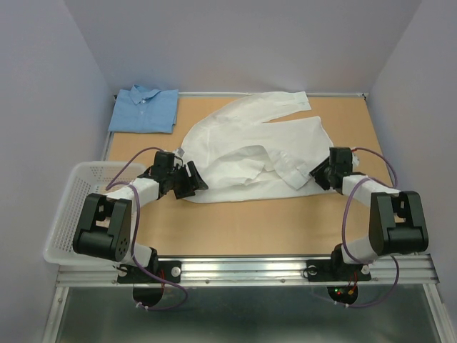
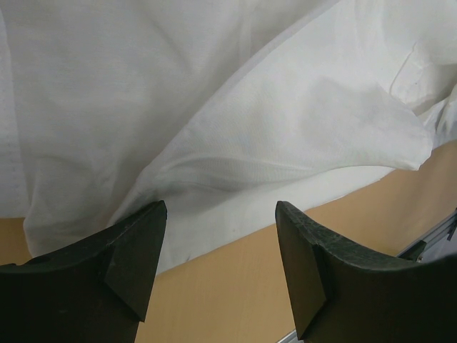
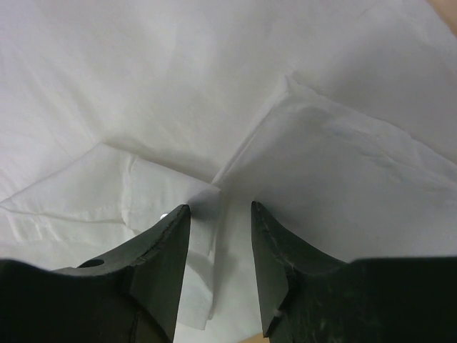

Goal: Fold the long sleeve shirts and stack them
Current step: Fold the shirt

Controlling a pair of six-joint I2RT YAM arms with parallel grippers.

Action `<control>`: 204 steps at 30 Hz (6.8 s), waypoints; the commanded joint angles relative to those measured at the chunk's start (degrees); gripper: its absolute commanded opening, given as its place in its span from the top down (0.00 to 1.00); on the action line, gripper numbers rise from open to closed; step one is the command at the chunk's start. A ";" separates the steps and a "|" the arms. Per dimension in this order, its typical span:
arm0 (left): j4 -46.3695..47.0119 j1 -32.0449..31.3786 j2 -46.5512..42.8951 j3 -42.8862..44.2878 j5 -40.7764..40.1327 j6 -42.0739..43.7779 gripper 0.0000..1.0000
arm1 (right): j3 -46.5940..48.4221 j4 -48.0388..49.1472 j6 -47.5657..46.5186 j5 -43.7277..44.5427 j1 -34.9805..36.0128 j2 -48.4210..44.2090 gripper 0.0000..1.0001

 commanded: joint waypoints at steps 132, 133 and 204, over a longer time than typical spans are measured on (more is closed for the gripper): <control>10.17 -13.20 6.18 14.94 -13.46 -25.80 0.11 | 68.47 -8.60 2.14 -35.34 11.33 19.57 0.99; 10.08 -13.20 6.01 14.60 -13.46 -26.86 0.11 | 68.65 -8.51 2.14 -35.16 11.33 19.57 0.99; 25.99 -2.65 11.54 2.55 -16.18 -45.68 0.67 | 33.83 -22.12 -18.43 -30.86 -0.53 -8.12 0.99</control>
